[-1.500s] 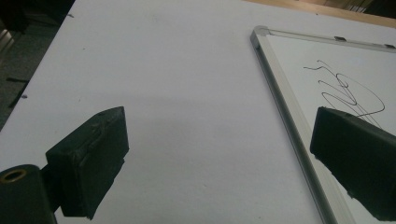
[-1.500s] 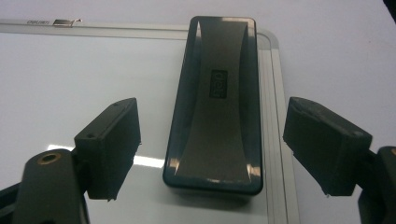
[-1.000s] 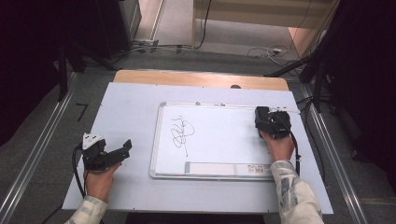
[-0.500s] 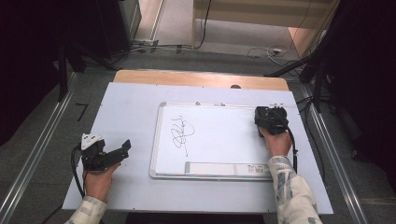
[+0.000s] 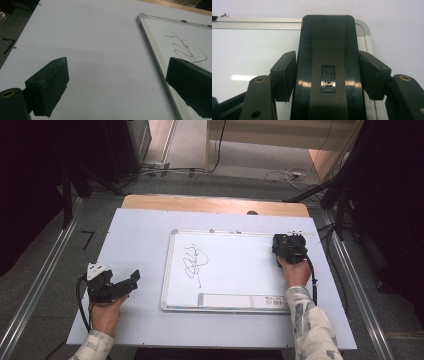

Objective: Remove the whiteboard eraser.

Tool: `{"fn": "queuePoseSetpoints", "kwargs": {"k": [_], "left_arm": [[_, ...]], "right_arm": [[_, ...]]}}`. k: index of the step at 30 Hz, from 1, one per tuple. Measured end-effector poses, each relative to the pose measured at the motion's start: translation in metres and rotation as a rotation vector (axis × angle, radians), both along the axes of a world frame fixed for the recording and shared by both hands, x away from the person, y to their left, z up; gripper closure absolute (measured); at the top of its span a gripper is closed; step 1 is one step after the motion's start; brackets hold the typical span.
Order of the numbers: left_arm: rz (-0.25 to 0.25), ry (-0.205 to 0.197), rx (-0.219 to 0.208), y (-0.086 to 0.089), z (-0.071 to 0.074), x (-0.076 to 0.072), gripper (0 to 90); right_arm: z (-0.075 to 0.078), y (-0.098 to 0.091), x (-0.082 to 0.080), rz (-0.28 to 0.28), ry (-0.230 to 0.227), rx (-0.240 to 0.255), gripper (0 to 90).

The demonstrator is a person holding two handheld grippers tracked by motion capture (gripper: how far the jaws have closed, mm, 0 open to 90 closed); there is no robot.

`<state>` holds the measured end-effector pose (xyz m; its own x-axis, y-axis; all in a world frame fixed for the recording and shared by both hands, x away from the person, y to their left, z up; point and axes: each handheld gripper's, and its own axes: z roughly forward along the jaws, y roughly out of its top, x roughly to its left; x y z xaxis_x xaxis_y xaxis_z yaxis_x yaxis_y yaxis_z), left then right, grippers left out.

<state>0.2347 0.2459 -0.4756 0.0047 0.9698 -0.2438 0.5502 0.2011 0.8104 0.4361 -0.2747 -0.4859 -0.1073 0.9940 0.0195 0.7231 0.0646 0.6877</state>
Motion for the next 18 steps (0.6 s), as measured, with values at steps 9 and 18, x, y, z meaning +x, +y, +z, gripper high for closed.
{"fn": "queuePoseSetpoints", "kwargs": {"k": [9, 18], "left_arm": [[0.002, 0.002, -0.004, 0.0008, -0.0003, -0.0006, 5.3], [0.006, 0.004, -0.012, 0.0014, -0.0007, -0.0007, 5.4]], "right_arm": [[-0.0015, 0.0020, -0.0003, 0.007, -0.008, -0.032, 36.2], [-0.0014, 0.0029, -0.0009, 0.001, -0.010, -0.036, 37.2]]}}
